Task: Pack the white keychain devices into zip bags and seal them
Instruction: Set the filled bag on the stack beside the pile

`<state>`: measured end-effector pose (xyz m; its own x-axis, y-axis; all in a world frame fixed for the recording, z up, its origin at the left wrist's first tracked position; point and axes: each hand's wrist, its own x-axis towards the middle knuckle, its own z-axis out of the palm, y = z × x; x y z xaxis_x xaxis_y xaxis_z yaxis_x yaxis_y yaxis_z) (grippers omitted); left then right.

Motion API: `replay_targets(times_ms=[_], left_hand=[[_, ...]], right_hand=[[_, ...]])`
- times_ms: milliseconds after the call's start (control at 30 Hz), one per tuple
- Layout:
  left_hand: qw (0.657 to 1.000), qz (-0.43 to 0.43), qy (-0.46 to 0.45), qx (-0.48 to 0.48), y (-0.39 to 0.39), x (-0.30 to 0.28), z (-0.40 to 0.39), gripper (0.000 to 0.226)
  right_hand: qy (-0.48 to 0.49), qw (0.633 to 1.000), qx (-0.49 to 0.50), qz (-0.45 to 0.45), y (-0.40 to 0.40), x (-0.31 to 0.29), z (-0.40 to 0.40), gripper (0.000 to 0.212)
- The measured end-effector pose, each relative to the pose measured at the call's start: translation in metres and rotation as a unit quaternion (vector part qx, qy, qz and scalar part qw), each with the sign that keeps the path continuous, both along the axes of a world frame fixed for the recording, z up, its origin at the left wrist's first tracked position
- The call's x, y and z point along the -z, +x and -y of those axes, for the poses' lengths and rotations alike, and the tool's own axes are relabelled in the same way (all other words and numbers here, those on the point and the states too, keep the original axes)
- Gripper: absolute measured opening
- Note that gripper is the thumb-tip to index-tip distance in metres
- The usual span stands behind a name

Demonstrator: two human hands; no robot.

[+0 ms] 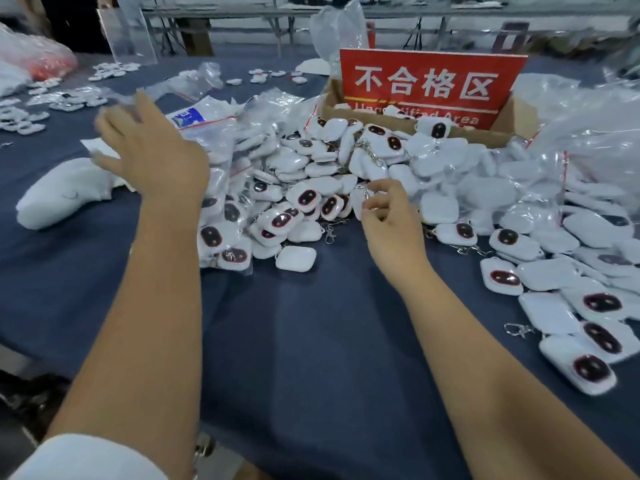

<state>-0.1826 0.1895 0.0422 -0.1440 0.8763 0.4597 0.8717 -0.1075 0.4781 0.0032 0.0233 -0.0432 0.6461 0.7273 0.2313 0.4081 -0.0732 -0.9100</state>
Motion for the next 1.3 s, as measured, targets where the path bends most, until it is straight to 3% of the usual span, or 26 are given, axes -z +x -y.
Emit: replay_targets(times_ms=[67, 133, 233, 300, 400, 533, 667, 733, 800, 900, 967, 1033, 1133, 1167, 1233, 1300], left_hand=[[0.993, 0.019, 0.102, 0.048, 0.019, 0.002, 0.018, 0.058], [0.972, 0.027, 0.157, 0.172, 0.047, 0.009, 0.039, 0.046], [0.921, 0.023, 0.106, 0.375, 0.1, 0.031, 0.07, 0.035], [0.896, 0.033, 0.025, 0.442, 0.132, 0.051, 0.093, 0.036], [0.898, -0.015, -0.044, 0.437, 0.165, 0.083, 0.116, 0.051], [0.903, -0.026, -0.048, 0.426, 0.174, 0.094, 0.114, 0.055], [0.9, -0.013, -0.033, 0.434, 0.17, 0.092, 0.111, 0.054], [0.906, 0.0, 0.002, 0.423, 0.169, 0.091, 0.114, 0.055], [0.901, 0.026, 0.046, 0.43, 0.167, 0.088, 0.116, 0.05], [0.864, 0.121, 0.046, 0.486, 0.163, 0.082, 0.123, 0.028], [0.811, 0.254, -0.052, 0.525, 0.159, 0.075, 0.132, 0.019], [0.748, 0.352, -0.151, 0.542, 0.159, 0.068, 0.138, 0.02], [0.66, 0.444, -0.202, 0.572, 0.157, 0.068, 0.138, 0.022], [0.644, 0.464, -0.213, 0.569, 0.156, 0.069, 0.137, 0.022], [0.648, 0.467, -0.233, 0.555, 0.153, 0.069, 0.134, 0.027], [0.689, 0.429, -0.225, 0.539, 0.153, 0.071, 0.133, 0.028]], right_hand=[[-0.022, 0.995, -0.023, 0.09, 0.0, -0.001, 0.005, 0.033], [-0.069, 0.969, -0.009, 0.236, 0.006, -0.002, 0.011, 0.034], [-0.154, 0.914, 0.074, 0.367, 0.024, -0.006, 0.022, 0.036], [-0.187, 0.905, 0.127, 0.362, 0.035, -0.006, 0.033, 0.04], [-0.199, 0.903, 0.188, 0.33, 0.046, -0.008, 0.047, 0.048], [-0.179, 0.885, 0.296, 0.312, 0.059, -0.019, 0.053, 0.054], [-0.24, 0.892, 0.342, 0.174, 0.078, -0.021, 0.061, 0.06], [-0.197, 0.9, 0.37, 0.12, 0.085, -0.02, 0.064, 0.06], [-0.059, 0.914, 0.396, 0.066, 0.09, -0.02, 0.067, 0.057], [0.156, 0.917, 0.367, 0.005, 0.083, -0.027, 0.067, 0.047], [0.222, 0.91, 0.34, 0.076, 0.07, -0.03, 0.063, 0.039], [0.218, 0.921, 0.272, 0.173, 0.05, -0.029, 0.054, 0.032], [0.106, 0.946, 0.141, 0.271, 0.025, -0.017, 0.04, 0.025], [0.075, 0.949, 0.115, 0.283, 0.02, -0.013, 0.037, 0.027], [0.042, 0.957, 0.099, 0.271, 0.019, -0.009, 0.034, 0.032], [0.025, 0.969, 0.101, 0.226, 0.023, -0.009, 0.036, 0.039]])
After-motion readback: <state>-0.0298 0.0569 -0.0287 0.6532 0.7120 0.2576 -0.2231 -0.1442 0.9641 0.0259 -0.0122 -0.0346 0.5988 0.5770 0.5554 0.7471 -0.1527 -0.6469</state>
